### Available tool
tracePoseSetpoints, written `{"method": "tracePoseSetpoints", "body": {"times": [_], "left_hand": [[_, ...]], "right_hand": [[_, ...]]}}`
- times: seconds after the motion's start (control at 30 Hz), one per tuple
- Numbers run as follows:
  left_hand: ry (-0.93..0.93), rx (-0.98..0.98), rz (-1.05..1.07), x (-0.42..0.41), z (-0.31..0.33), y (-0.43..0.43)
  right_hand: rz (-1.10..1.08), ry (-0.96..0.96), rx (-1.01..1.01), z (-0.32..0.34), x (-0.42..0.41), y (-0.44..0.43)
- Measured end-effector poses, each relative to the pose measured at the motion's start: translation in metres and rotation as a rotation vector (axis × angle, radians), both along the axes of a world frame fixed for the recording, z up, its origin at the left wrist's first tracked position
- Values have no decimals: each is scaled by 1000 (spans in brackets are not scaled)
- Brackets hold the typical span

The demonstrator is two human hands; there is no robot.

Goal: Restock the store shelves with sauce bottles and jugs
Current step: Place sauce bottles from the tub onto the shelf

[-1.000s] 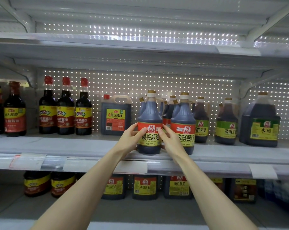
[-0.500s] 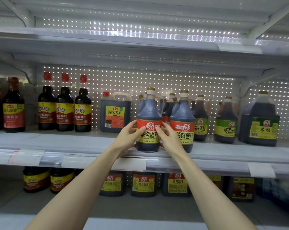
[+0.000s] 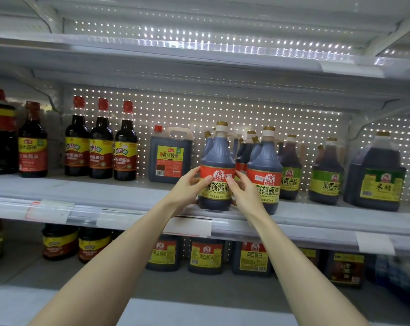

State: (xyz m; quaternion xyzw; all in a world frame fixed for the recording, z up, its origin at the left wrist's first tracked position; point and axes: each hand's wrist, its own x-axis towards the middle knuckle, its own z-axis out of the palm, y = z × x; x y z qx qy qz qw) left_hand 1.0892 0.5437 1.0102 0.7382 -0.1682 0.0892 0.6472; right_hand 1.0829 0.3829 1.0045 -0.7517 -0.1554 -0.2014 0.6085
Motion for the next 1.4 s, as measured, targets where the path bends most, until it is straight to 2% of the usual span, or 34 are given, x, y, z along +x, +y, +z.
{"method": "tracePoseSetpoints", "body": {"times": [0.17,0.33,0.57,0.7,0.83,1.0,1.4], "left_hand": [[53,13,6,-5,10,3],[-86,43,85,-34,16,7],[-161,85,93,-86,-12,14],[-127,98,84,-107,-44,25],[-61,115,72,-126,-95,40],[110,97,65,-144,-177,53],[557,64,149,-168,-403,79]], "right_hand": [[19,10,3,6,-10,-2],[-4,-51,-1,12,-34,-6],[-61,-101,-54,-3,-73,-4],[-65,-38,-59,-30,-95,-1],[-45,58,-53,-80,-115,4],[-32,233,-20,-161,-136,16],[8,676,9,-394,-155,42]]}}
